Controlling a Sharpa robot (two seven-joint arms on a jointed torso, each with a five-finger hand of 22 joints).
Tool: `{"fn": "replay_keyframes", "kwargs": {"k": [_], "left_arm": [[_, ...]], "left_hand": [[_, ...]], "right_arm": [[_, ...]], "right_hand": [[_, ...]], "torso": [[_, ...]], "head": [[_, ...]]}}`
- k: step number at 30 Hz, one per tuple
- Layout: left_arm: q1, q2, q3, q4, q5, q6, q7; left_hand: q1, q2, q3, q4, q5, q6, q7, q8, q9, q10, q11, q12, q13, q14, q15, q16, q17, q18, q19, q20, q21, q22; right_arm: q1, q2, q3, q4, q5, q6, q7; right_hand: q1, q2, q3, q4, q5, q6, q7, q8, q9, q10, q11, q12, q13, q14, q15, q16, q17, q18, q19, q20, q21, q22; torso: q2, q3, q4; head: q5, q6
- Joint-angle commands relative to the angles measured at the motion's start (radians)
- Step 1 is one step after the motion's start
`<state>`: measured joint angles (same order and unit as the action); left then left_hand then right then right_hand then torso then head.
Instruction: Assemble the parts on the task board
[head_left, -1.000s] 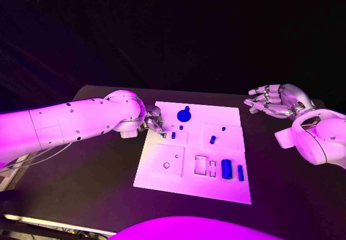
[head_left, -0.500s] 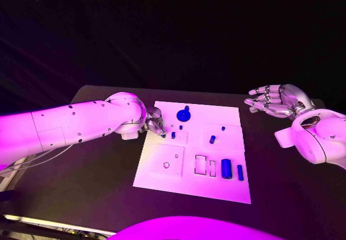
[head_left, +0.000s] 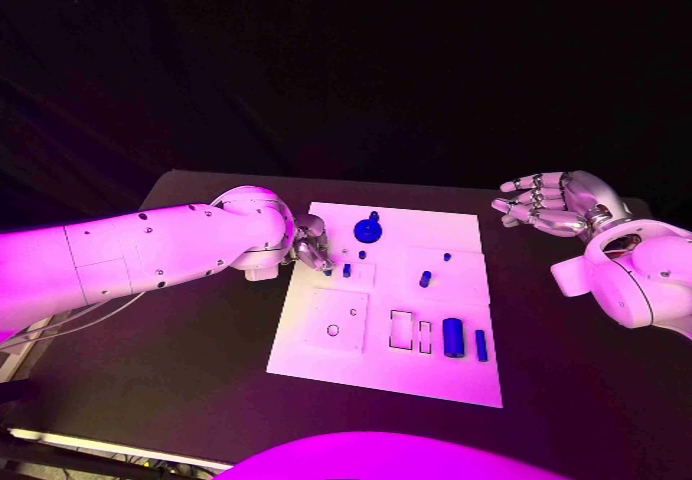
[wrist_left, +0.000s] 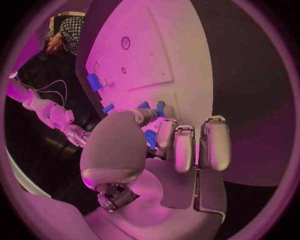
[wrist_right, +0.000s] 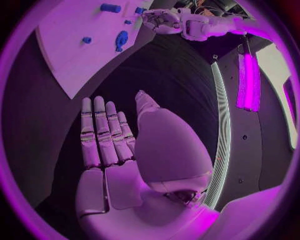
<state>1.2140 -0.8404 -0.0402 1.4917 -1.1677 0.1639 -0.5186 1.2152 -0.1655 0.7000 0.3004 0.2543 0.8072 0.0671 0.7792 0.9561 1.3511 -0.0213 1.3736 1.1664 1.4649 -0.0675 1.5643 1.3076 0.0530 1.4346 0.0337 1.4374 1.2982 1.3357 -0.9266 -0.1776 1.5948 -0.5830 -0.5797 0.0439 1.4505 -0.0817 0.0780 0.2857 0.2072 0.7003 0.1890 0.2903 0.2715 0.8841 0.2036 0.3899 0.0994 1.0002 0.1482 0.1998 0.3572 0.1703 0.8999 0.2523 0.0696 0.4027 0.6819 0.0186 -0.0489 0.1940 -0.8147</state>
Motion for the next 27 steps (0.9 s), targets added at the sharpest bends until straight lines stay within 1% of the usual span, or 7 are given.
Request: {"fn": "replay_keyframes", "kwargs": {"k": [1, 5, 9, 14, 18, 27], "left_arm": [[-0.001, 0.0, 0.0, 0.006, -0.019, -0.014, 0.003], [-0.002, -0.002, 0.0, 0.01, -0.023, -0.013, 0.003], [-0.003, -0.003, -0.001, 0.015, -0.025, -0.001, 0.003], [-0.005, -0.002, -0.003, 0.018, -0.024, 0.011, 0.003], [-0.006, -0.001, -0.003, 0.016, -0.024, 0.015, 0.002], [-0.007, -0.002, -0.004, 0.01, -0.027, 0.012, -0.003]], "left_hand": [[0.009, 0.001, 0.148, -0.142, 0.007, 0.022, -0.018, 0.006, 0.003, 0.009, -0.001, 0.007, 0.002, 0.106, -0.008, 0.006, 0.262, 0.004, 0.008, -0.002, 0.006, 0.002], [0.009, 0.0, 0.149, -0.143, 0.007, 0.022, -0.018, 0.006, 0.003, 0.01, -0.001, 0.007, 0.003, 0.106, -0.009, 0.006, 0.262, 0.004, 0.009, -0.002, 0.007, 0.003], [0.009, -0.001, 0.151, -0.144, 0.007, 0.023, -0.018, 0.006, 0.003, 0.009, -0.001, 0.006, 0.001, 0.106, -0.009, 0.007, 0.263, 0.004, 0.009, -0.002, 0.007, 0.004], [0.008, -0.003, 0.152, -0.145, 0.007, 0.024, -0.018, 0.005, 0.003, 0.009, -0.001, 0.006, 0.0, 0.106, -0.009, 0.007, 0.263, 0.004, 0.01, -0.002, 0.007, 0.005], [0.007, -0.005, 0.154, -0.146, 0.006, 0.024, -0.018, 0.005, 0.002, 0.009, -0.001, 0.005, -0.001, 0.106, -0.009, 0.007, 0.263, 0.004, 0.01, -0.002, 0.007, 0.005], [0.007, -0.005, 0.154, -0.146, 0.006, 0.024, -0.018, 0.005, 0.002, 0.009, -0.001, 0.005, -0.001, 0.106, -0.009, 0.007, 0.263, 0.004, 0.01, -0.002, 0.007, 0.005]], "right_arm": [[-0.001, 0.0, 0.0, 0.0, 0.0, 0.015, 0.004], [-0.001, 0.0, 0.0, -0.001, 0.001, 0.017, 0.004], [-0.002, 0.0, 0.0, -0.001, 0.002, 0.02, 0.005], [-0.003, 0.002, 0.0, -0.002, -0.001, 0.028, 0.007], [-0.004, 0.002, 0.0, -0.003, -0.002, 0.03, 0.007], [-0.004, 0.002, 0.0, -0.003, -0.003, 0.032, 0.01]], "right_hand": [[-0.004, 0.008, -0.002, -0.001, -0.004, -0.004, 0.082, 0.007, -0.001, -0.006, -0.001, -0.004, -0.001, -0.003, 0.003, -0.006, -0.002, 0.011, -0.003, 0.007, -0.004, -0.002], [-0.005, 0.009, -0.002, -0.001, -0.004, -0.004, 0.082, 0.007, -0.001, -0.006, -0.001, -0.004, -0.002, -0.003, 0.003, -0.006, -0.002, 0.011, -0.003, 0.007, -0.004, -0.003], [-0.005, 0.009, -0.002, -0.001, -0.004, -0.004, 0.082, 0.007, -0.001, -0.006, -0.001, -0.004, -0.002, -0.003, 0.003, -0.006, -0.002, 0.011, -0.004, 0.007, -0.005, -0.003], [-0.005, 0.01, -0.003, -0.002, -0.004, -0.005, 0.083, 0.008, -0.003, -0.008, 0.0, -0.004, -0.008, -0.004, 0.004, -0.012, -0.007, 0.011, -0.01, 0.009, -0.008, -0.014], [-0.005, 0.01, -0.003, -0.002, -0.004, -0.005, 0.083, 0.009, -0.004, -0.008, 0.0, -0.003, -0.011, -0.005, 0.005, -0.015, -0.01, 0.011, -0.014, 0.01, -0.008, -0.02], [-0.005, 0.01, -0.003, -0.002, -0.004, -0.005, 0.083, 0.009, -0.004, -0.008, 0.0, -0.003, -0.012, -0.005, 0.005, -0.016, -0.011, 0.011, -0.015, 0.011, -0.008, -0.022]], "torso": [[0.0, -0.0003, -0.0007], [-0.001, -0.0005, 0.001], [0.0, -0.0008, 0.0004], [0.0, -0.0013, -0.0002], [0.0, -0.0011, -0.0001], [0.0, -0.0006, 0.0001]], "head": [[0.0, -0.001], [0.0, -0.003], [0.0, -0.004], [0.0, -0.003], [-0.002, -0.005], [-0.001, -0.005]]}}
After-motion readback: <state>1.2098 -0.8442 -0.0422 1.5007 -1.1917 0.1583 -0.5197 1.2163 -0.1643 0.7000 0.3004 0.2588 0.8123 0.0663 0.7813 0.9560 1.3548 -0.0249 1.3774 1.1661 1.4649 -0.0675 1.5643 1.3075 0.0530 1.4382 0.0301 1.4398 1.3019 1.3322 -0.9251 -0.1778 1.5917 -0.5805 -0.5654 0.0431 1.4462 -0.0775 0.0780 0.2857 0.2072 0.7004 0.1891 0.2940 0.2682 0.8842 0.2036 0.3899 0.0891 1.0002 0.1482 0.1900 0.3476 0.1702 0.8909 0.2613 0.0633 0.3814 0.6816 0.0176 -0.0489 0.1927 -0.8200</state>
